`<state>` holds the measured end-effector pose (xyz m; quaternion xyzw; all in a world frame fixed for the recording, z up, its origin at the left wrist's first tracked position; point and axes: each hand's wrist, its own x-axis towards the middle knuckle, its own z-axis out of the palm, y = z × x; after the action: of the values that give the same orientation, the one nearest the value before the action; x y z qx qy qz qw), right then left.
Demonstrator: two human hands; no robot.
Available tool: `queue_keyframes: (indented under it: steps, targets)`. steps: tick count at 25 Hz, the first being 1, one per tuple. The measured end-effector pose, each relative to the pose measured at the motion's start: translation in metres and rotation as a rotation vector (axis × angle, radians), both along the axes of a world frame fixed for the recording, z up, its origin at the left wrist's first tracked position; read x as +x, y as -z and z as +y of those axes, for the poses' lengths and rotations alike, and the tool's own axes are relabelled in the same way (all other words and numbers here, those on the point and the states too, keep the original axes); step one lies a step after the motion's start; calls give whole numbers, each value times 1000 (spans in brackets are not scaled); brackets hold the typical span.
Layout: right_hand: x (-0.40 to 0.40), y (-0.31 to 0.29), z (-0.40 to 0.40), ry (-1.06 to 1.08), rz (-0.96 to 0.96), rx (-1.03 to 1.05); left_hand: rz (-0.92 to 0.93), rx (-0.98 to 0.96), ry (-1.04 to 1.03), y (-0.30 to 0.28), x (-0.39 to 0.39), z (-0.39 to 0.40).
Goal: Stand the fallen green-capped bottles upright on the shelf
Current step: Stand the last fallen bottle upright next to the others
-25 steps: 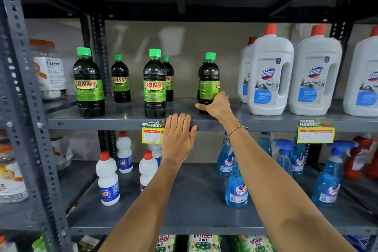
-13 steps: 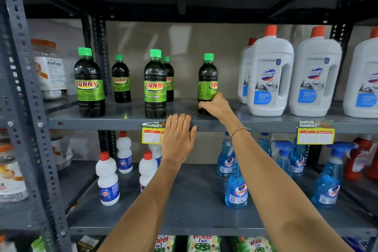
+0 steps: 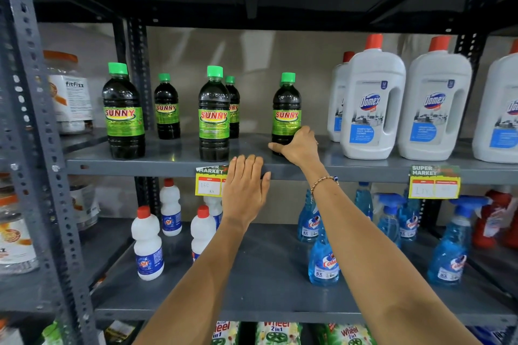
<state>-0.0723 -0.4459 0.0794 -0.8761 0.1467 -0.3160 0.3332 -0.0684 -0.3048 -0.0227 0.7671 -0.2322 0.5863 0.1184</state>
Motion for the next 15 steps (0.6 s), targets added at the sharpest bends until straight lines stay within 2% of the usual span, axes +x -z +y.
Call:
queue_keyframes:
  steps: [5, 10, 12, 15]
  targets:
    - [-2, -2, 0, -36, 28, -3, 65, -9, -4, -5, -8, -2]
    - [-5, -2, -23, -218, 10, 254, 196, -125, 130, -45, -18, -7]
    - [-8, -3, -32, -244, -48, 365, 395, -93, 239, -74, -12, -16]
    - [-9, -4, -34, -273, -50, 375, 912, -106, 361, -110, 0, -35]
